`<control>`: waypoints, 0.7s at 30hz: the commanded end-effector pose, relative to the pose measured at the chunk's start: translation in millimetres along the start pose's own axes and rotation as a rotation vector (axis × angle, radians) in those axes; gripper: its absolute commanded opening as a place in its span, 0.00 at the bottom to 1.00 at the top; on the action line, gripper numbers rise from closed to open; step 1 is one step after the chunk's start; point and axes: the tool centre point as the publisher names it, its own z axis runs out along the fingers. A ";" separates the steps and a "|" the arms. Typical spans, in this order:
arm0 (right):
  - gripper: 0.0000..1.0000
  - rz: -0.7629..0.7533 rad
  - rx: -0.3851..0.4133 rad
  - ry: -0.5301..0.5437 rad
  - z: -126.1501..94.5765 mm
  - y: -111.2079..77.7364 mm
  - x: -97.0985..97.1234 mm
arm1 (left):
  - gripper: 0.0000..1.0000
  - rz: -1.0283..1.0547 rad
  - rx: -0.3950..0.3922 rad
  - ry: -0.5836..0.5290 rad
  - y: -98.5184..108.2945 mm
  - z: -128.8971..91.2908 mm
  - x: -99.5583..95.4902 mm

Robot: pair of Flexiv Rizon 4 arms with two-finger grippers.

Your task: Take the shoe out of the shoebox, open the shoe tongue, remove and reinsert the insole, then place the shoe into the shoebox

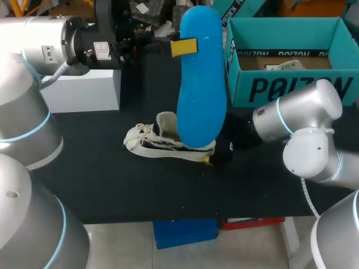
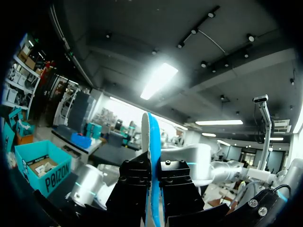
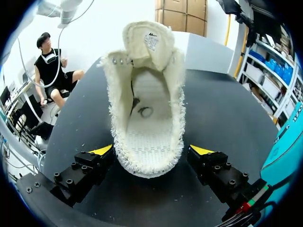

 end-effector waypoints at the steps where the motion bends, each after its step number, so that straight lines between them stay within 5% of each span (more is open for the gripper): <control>1: 1.00 0.014 0.025 0.013 -17.3 -1.6 1.5 | 0.00 -0.001 0.000 -0.004 0.8 1.1 0.2; 3: 1.00 0.026 0.055 0.020 -26.7 -2.9 -0.8 | 0.00 -0.001 0.000 -0.004 0.8 1.1 0.2; 13: 1.00 0.008 0.505 0.083 -67.8 20.9 -22.9 | 0.00 -0.001 0.000 -0.004 0.8 1.1 0.2; 21: 1.00 -0.079 0.743 0.144 -54.0 57.6 -46.1 | 0.00 -0.001 0.000 -0.004 0.8 1.1 0.2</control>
